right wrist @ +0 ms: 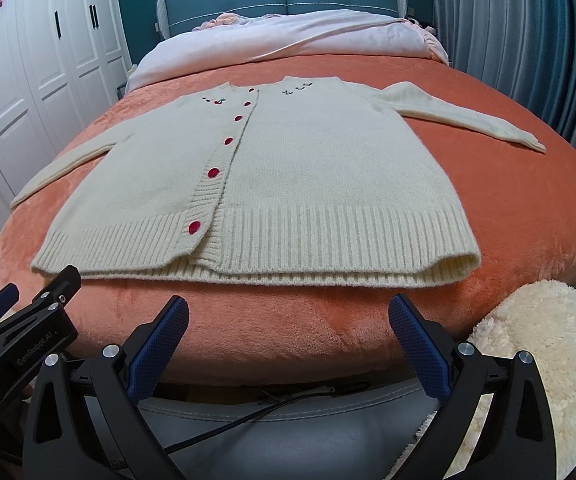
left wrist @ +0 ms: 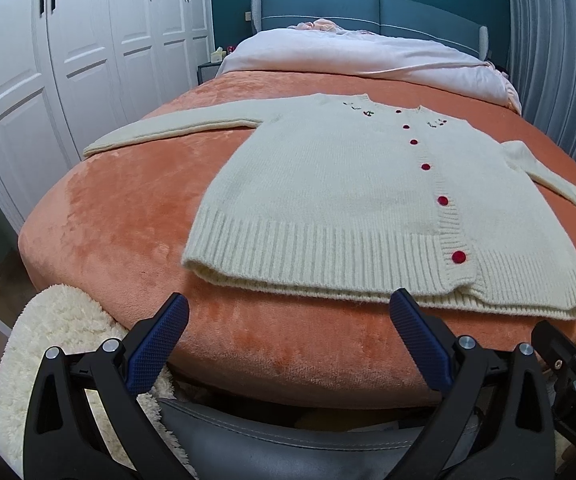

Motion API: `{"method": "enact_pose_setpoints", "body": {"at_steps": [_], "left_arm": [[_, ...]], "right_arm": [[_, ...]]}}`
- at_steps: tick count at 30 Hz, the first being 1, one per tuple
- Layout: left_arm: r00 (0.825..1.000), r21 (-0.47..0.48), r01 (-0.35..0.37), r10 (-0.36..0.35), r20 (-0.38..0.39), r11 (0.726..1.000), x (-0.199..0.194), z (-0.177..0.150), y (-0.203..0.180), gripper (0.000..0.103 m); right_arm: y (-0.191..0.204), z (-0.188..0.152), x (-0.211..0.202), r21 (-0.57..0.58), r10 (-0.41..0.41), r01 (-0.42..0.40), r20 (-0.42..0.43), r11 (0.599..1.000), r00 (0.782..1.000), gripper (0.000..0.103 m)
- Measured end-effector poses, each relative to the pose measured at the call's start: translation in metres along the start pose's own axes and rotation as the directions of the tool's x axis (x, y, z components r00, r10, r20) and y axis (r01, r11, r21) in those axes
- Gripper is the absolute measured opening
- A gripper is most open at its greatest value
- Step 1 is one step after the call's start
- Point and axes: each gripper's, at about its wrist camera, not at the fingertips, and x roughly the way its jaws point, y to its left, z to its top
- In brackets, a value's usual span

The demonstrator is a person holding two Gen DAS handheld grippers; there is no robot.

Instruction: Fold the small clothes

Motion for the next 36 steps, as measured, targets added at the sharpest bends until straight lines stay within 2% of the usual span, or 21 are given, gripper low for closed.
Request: {"method": "enact_pose_setpoints", "body": {"at_steps": [3,6,10,13,16,20,23,27,30,33,34,35,36], "left_arm": [[1.0,-0.037,0.009,-0.008,0.027,0.999,-0.007,0.013,0.01,0.098],[0.997,-0.058,0.01,-0.006,0.074,0.998,-0.014,0.029,0.018,0.098],[0.994,-0.093,-0.005,0.015,0.108,0.996,-0.012,0.062,0.023,0.098],[0.99,-0.104,-0.013,0.027,0.139,0.995,-0.006,0.091,0.021,0.098],[0.988,-0.089,0.0,0.014,0.156,0.996,0.003,0.121,0.013,0.098],[0.99,-0.045,-0.046,0.052,0.133,0.998,0.028,0.152,-0.003,0.098],[0.991,-0.05,-0.066,0.071,0.109,0.997,0.047,0.163,-0.011,0.098],[0.994,-0.072,-0.074,0.079,0.072,0.995,0.069,0.169,-0.02,0.098],[0.995,-0.051,-0.087,0.089,0.041,0.995,0.085,0.168,-0.026,0.098],[0.995,-0.035,-0.097,0.098,0.02,0.995,0.101,0.168,-0.028,0.098],[0.995,-0.036,-0.096,0.096,0.014,0.995,0.105,0.169,-0.027,0.098],[0.995,-0.041,-0.095,0.095,0.009,0.995,0.109,0.169,-0.025,0.098],[0.995,-0.052,-0.095,0.095,0.005,0.994,0.112,0.171,-0.023,0.098]], "right_arm": [[-0.015,0.01,-0.008,0.061,0.035,-0.037,0.037,0.997,0.999,0.098],[-0.043,0.034,-0.018,0.136,0.039,-0.054,0.112,0.989,0.993,0.098],[-0.104,0.08,-0.019,0.234,-0.031,-0.016,0.196,0.972,0.98,0.098],[-0.16,0.114,-0.007,0.331,-0.108,0.031,0.216,0.943,0.97,0.098],[-0.232,0.145,0.016,0.468,-0.164,0.047,0.211,0.883,0.964,0.098],[-0.334,0.176,0.062,0.664,-0.184,0.021,0.177,0.747,0.967,0.098],[-0.385,0.191,0.099,0.741,-0.199,0.016,0.16,0.672,0.967,0.098],[-0.425,0.197,0.144,0.815,-0.212,0.005,0.145,0.579,0.967,0.098],[-0.444,0.197,0.173,0.844,-0.201,0.004,0.124,0.537,0.972,0.084],[-0.456,0.197,0.191,0.863,-0.2,-0.001,0.118,0.505,0.973,0.046],[-0.456,0.199,0.195,0.867,-0.187,-0.011,0.12,0.499,0.975,0.023],[-0.456,0.206,0.199,0.868,-0.16,-0.028,0.123,0.496,0.98,0.011],[-0.449,0.217,0.198,0.86,-0.151,-0.048,0.144,0.508,0.978,0.011]]}}
